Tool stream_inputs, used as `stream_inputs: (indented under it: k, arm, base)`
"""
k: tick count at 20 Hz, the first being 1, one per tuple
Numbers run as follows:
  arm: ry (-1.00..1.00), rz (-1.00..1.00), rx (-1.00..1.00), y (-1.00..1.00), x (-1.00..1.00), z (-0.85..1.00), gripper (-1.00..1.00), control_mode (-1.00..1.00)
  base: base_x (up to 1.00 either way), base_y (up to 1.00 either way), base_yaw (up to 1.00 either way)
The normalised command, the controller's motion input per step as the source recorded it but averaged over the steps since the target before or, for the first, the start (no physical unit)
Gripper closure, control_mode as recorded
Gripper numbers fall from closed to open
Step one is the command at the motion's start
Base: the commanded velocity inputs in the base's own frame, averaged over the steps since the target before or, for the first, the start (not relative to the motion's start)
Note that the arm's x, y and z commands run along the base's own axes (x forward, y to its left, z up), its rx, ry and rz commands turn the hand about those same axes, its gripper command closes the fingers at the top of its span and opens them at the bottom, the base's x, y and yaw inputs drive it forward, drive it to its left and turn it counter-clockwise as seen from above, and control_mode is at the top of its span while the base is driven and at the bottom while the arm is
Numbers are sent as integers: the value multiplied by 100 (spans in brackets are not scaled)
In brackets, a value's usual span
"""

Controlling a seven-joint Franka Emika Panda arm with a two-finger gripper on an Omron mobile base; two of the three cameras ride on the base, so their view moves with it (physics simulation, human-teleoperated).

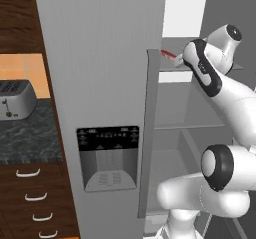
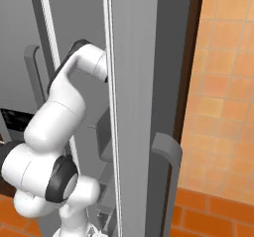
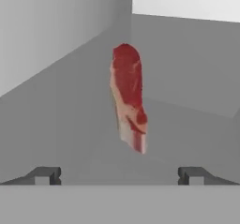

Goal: Place one lime and one steak in each tupperware on the nearby counter, to pack two identical lunches.

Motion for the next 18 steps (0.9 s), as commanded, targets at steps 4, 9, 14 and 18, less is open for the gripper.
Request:
stream_inputs:
  k: [4,9,14,18]
  arm:
    - [6,4,0,0,83,0,-100,-100]
    - [4,3,0,0,75,-5,-100,-100]
    - [-6,4,-11,4,21,-48,-100,-100]
    - [-19,2,-19,14,0,-60,100,-100]
  base:
    - [0,0,0]
    - [0,0,0]
    - [0,0,0]
    - [0,0,0]
